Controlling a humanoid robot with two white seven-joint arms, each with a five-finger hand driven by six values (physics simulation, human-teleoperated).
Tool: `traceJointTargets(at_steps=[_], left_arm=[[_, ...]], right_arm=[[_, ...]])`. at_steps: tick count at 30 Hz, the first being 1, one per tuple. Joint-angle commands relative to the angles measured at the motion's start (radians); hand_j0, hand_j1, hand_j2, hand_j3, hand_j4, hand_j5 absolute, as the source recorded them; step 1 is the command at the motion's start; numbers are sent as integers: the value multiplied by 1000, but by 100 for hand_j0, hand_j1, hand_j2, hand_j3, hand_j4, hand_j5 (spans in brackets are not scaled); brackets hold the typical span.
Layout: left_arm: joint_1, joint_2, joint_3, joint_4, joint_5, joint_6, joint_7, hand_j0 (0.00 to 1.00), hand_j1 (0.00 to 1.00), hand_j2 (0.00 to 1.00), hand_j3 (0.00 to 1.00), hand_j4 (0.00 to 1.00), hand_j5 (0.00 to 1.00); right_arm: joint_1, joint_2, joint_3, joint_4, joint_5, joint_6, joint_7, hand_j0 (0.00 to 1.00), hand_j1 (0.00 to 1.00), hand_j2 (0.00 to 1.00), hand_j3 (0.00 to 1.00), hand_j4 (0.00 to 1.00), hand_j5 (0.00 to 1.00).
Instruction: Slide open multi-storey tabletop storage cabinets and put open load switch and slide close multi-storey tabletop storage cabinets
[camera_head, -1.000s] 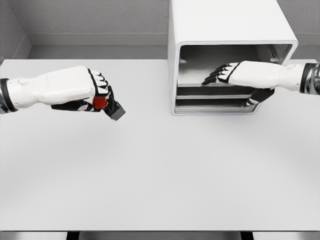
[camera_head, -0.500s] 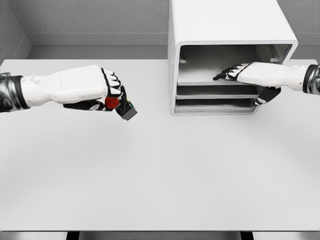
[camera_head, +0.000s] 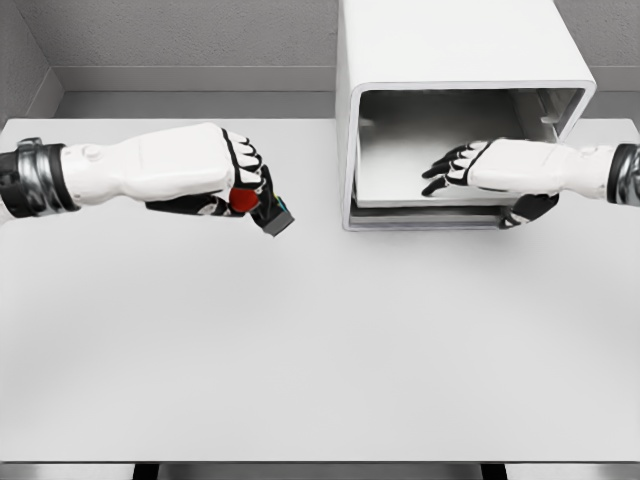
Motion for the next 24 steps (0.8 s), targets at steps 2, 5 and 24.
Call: traceJointTargets(at_steps=[2,5,24], left_arm=[[-9,-5,-2,2,7,3,1,44,44,44,44,44,44],[-17,-8,-6,2,7,3,-1,44,44,44,44,44,44],[-118,-195,-75,49,-28,3,-1,44,44,44,44,44,44]], right_arm=[[0,-34,4,-25,5,-48,2,100,100,100,100,100,100],[3,-72,3,-56,5,-51,2,100,100,100,100,100,100],[38,-164,0,-88,4,-127,2,100,100,100,100,100,100]])
